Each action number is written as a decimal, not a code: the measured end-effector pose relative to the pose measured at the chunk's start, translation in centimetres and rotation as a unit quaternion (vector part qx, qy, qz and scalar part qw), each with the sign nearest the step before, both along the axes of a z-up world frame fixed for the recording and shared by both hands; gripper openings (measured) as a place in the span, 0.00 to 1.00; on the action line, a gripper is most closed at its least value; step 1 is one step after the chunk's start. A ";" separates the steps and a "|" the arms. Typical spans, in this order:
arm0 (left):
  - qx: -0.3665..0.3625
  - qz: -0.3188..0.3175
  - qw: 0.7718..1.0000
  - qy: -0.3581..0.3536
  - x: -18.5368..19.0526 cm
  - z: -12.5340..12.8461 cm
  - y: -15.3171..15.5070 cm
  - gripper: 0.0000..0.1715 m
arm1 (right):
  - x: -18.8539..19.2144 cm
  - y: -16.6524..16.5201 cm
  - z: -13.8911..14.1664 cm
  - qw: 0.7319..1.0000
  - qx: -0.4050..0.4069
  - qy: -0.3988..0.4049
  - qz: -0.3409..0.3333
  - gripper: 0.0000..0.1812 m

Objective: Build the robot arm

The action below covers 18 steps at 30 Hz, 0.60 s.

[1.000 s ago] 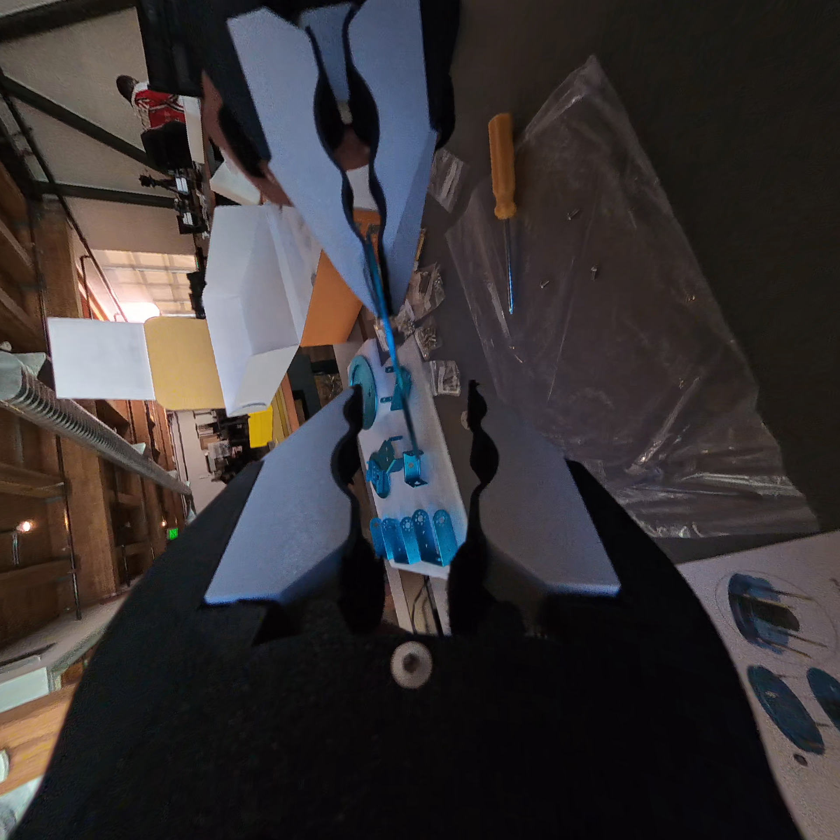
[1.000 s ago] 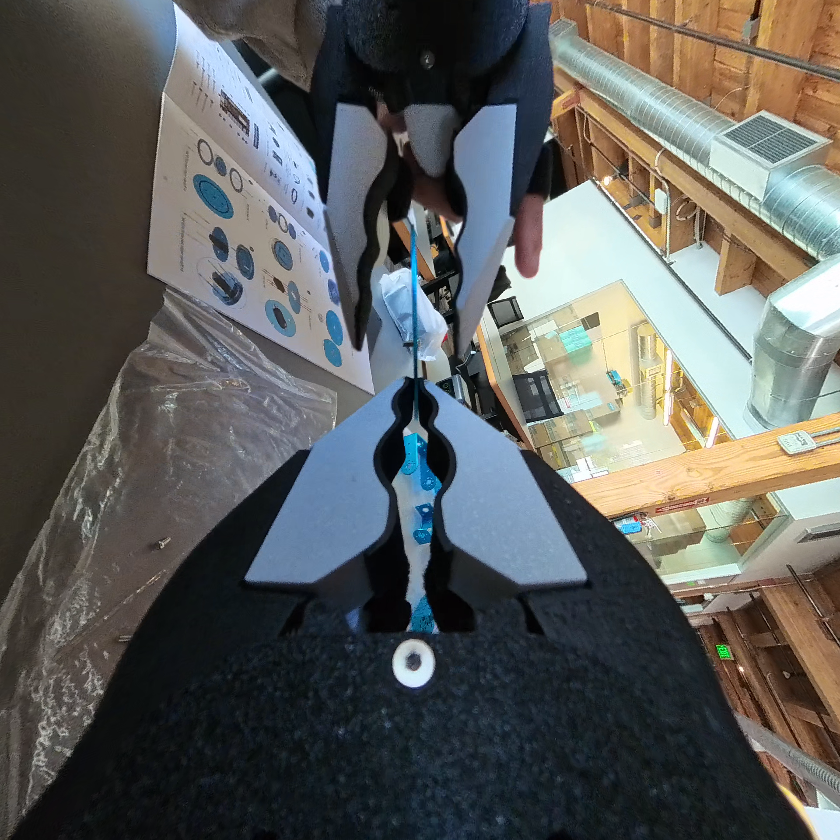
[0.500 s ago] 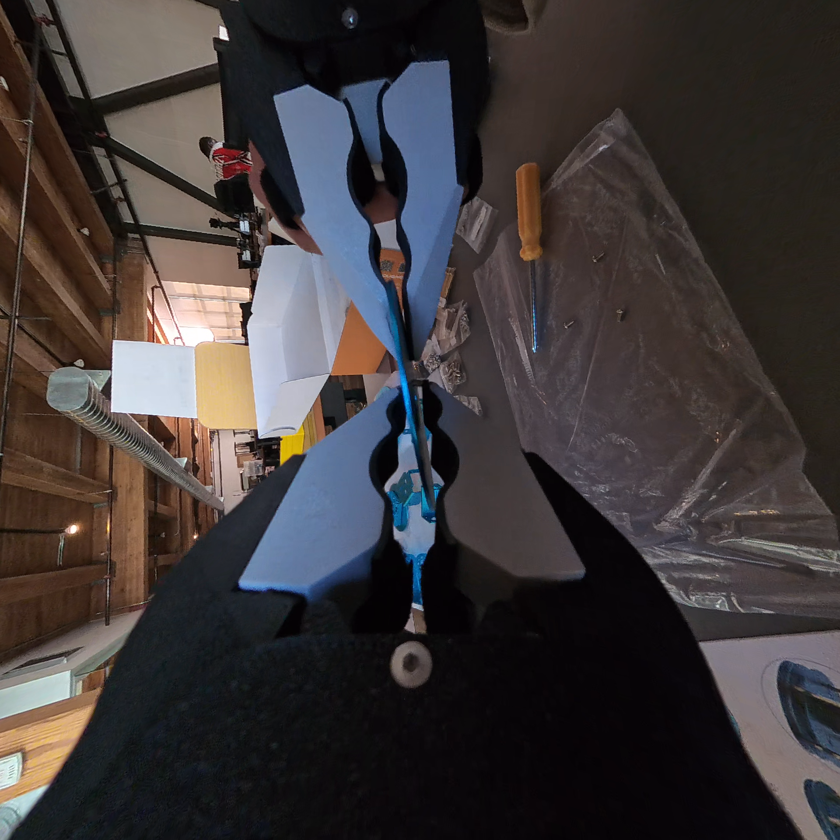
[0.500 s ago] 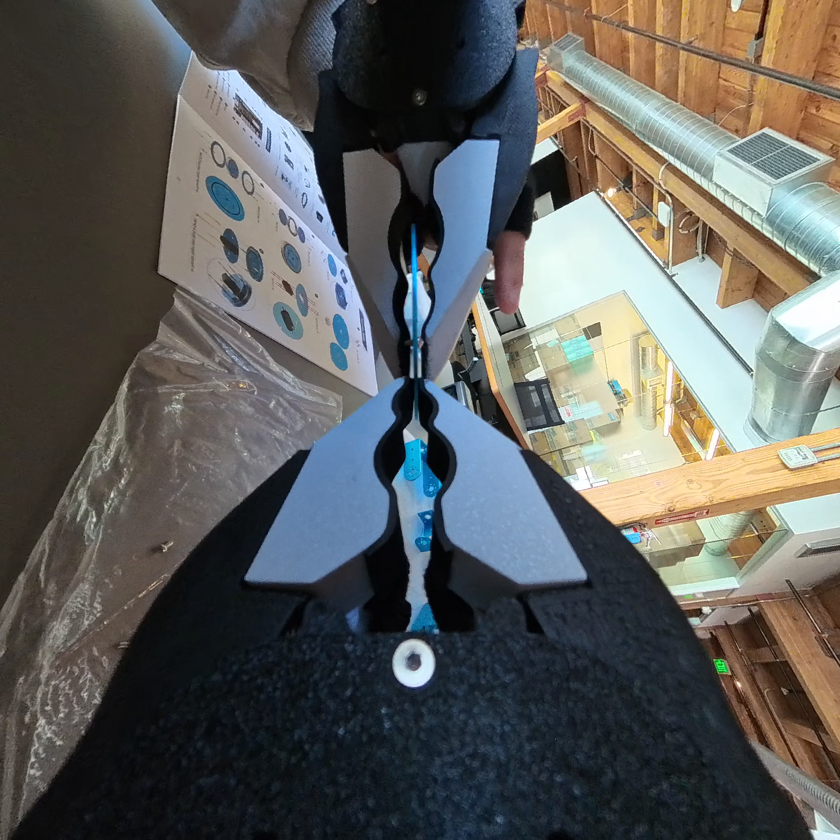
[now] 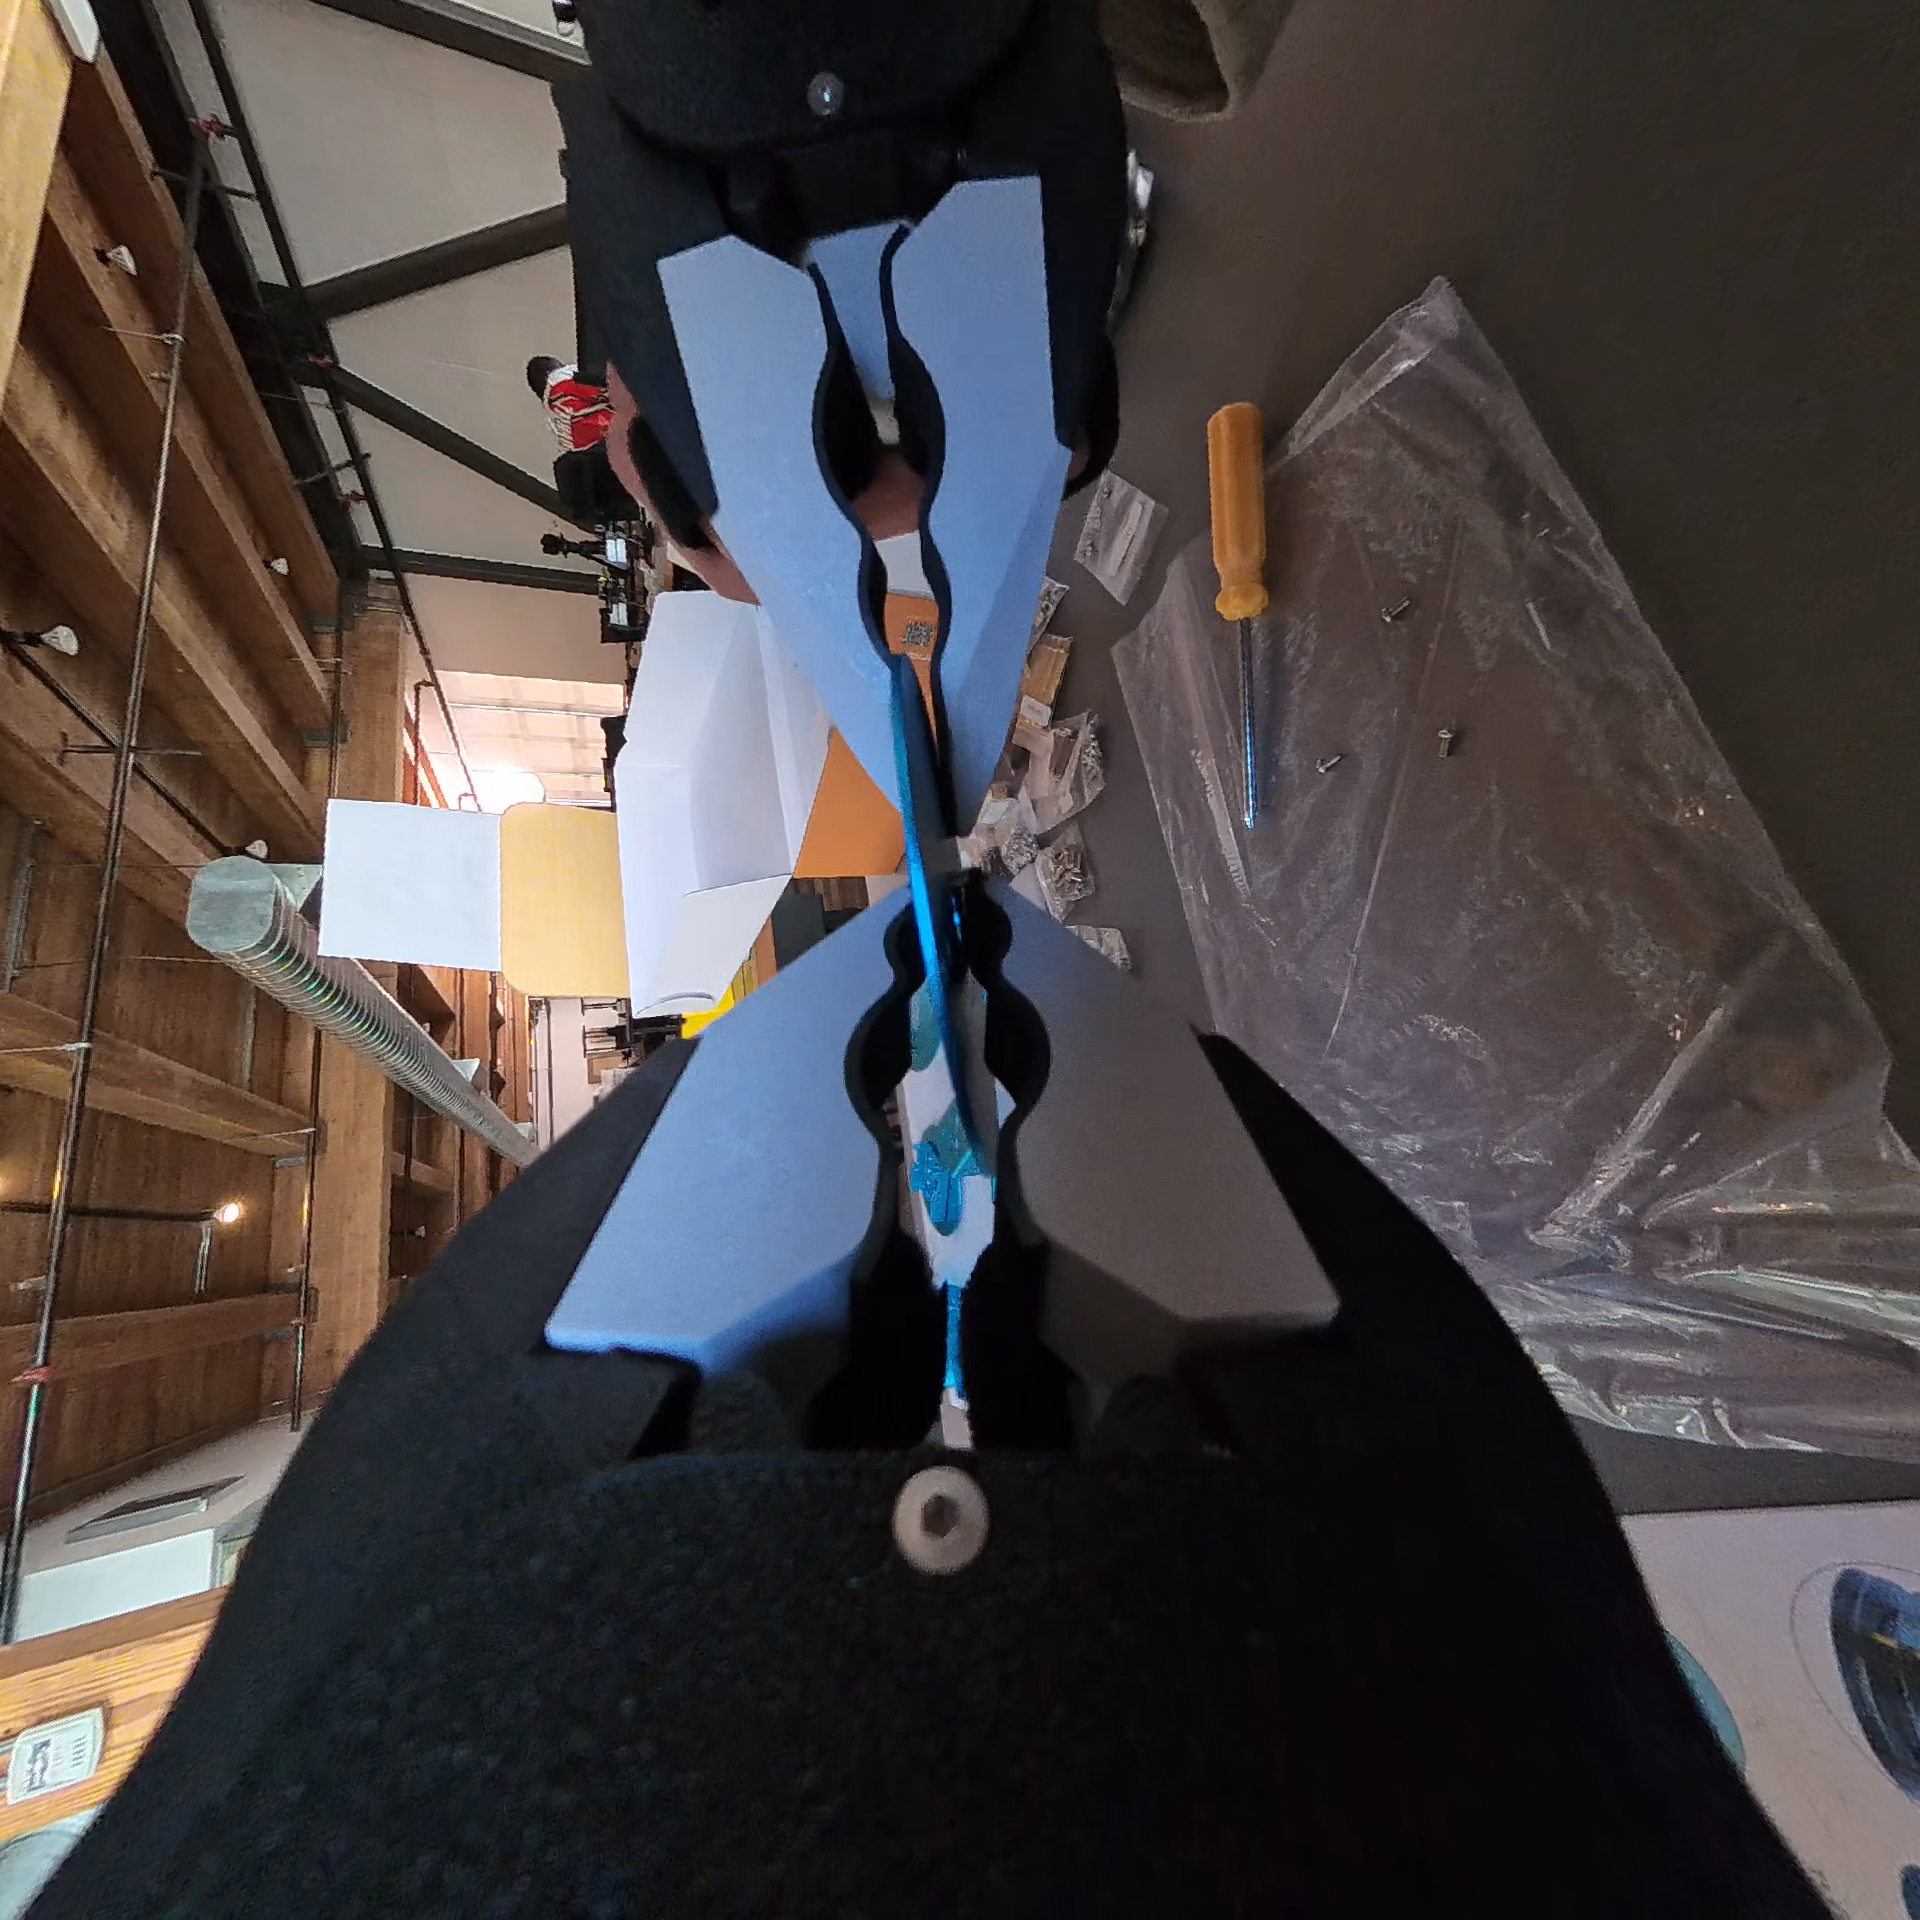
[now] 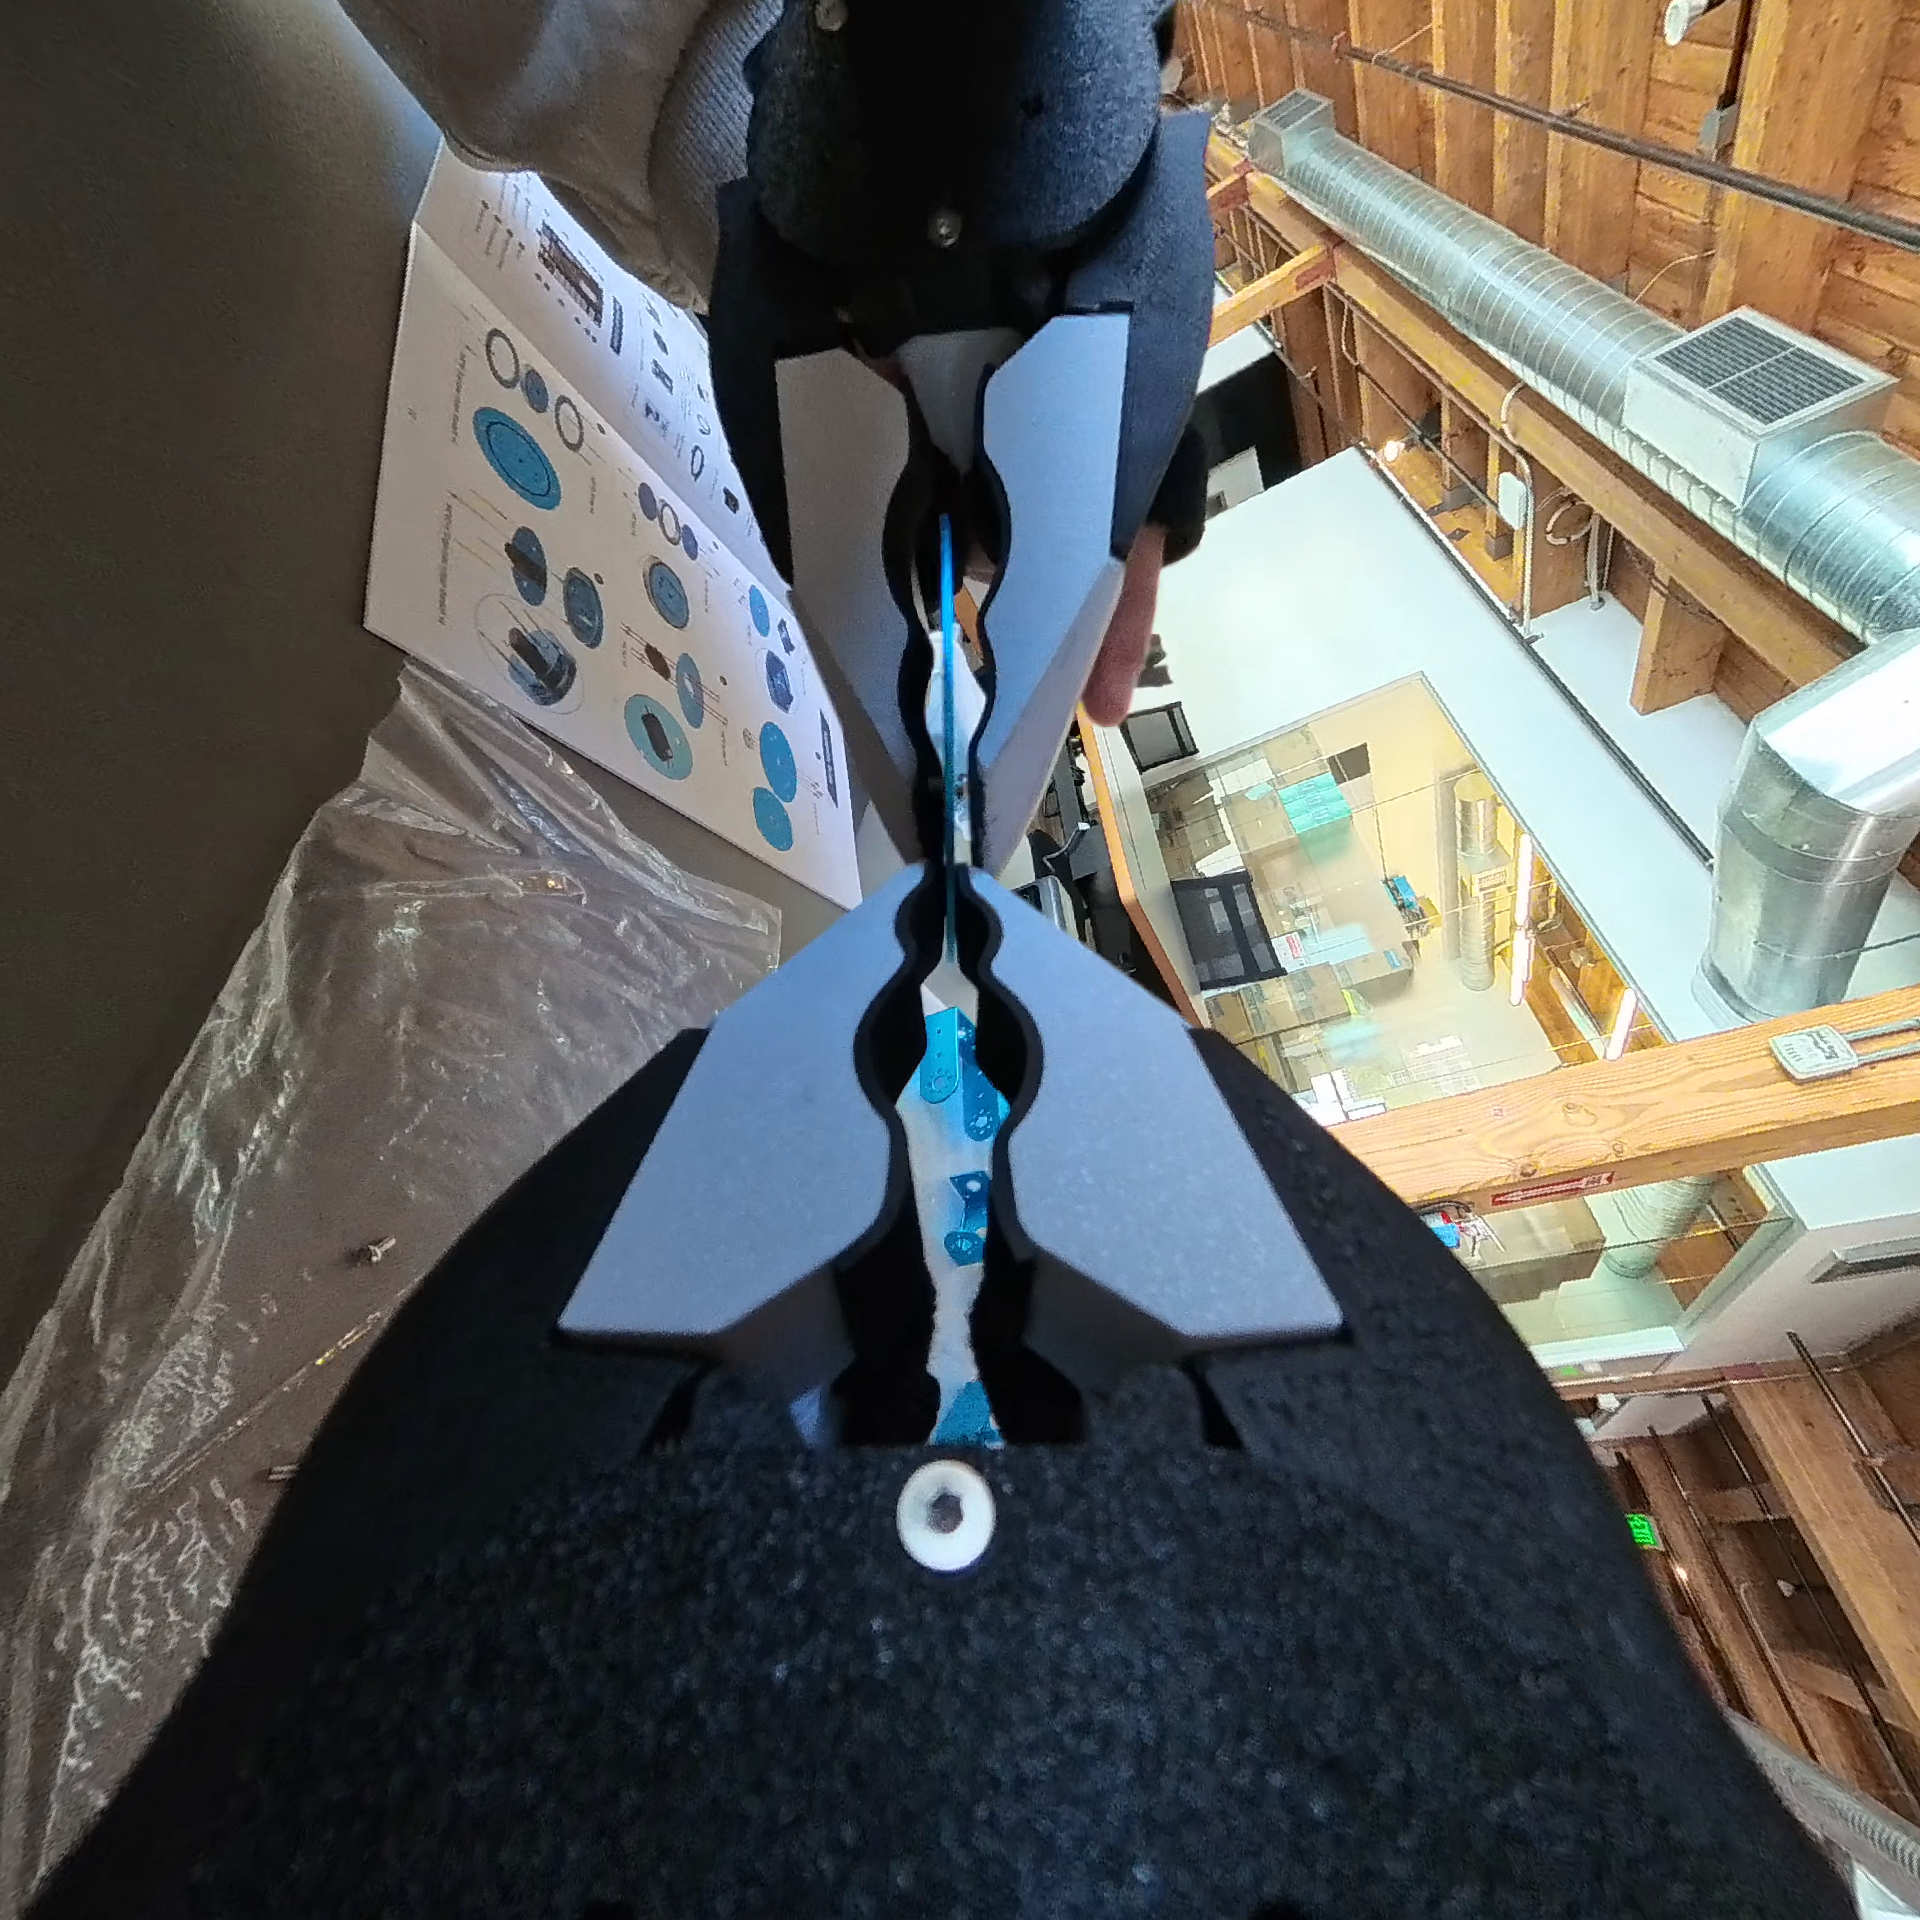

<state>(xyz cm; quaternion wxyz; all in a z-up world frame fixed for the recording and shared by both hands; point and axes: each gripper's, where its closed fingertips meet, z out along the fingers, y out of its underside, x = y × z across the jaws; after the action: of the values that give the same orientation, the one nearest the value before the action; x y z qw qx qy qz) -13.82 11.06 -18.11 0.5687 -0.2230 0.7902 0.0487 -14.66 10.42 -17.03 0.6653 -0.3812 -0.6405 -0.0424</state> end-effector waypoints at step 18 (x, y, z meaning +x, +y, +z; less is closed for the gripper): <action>-0.016 -0.028 0.999 0.016 0.2 0.8 -2.0 0.04 | 0.2 -1.8 0.9 0.987 -0.118 0.062 0.085 0.00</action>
<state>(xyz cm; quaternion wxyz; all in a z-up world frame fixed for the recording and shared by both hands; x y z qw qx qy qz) -13.60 9.03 -17.36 0.5531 -0.2095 0.8060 0.0239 -14.50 8.62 -16.14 0.6552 -0.4031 -0.6287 0.1139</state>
